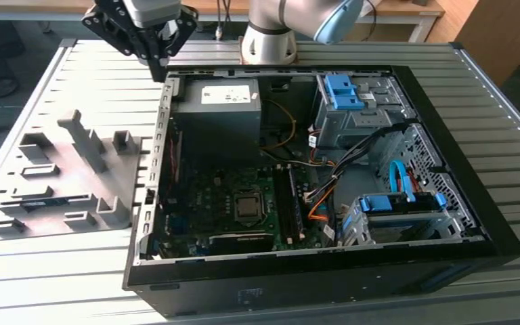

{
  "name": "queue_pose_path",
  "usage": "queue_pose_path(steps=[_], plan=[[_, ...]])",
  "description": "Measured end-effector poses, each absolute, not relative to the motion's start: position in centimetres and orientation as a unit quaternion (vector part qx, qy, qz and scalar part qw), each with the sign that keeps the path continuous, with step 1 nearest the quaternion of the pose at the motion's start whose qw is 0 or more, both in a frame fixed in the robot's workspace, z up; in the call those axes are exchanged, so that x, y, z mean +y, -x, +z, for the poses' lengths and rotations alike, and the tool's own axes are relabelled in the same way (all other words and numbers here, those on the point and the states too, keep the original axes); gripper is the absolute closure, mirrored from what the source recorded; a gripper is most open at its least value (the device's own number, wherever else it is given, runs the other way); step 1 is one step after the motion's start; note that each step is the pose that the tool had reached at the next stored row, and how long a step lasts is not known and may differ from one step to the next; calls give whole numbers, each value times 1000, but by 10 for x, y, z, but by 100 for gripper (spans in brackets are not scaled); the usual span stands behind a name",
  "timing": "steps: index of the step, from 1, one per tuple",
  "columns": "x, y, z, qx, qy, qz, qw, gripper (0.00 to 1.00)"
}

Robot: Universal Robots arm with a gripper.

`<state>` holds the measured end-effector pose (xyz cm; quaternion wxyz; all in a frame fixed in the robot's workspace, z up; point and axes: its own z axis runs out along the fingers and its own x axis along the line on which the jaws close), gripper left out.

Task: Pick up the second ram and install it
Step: 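Reach for the second ram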

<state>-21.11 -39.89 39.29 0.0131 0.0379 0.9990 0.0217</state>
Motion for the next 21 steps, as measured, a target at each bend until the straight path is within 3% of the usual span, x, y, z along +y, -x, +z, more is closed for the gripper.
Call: queue_pose_path(steps=[21], plan=[[-399, 248, 392, 999, -38, 22, 13, 90]])
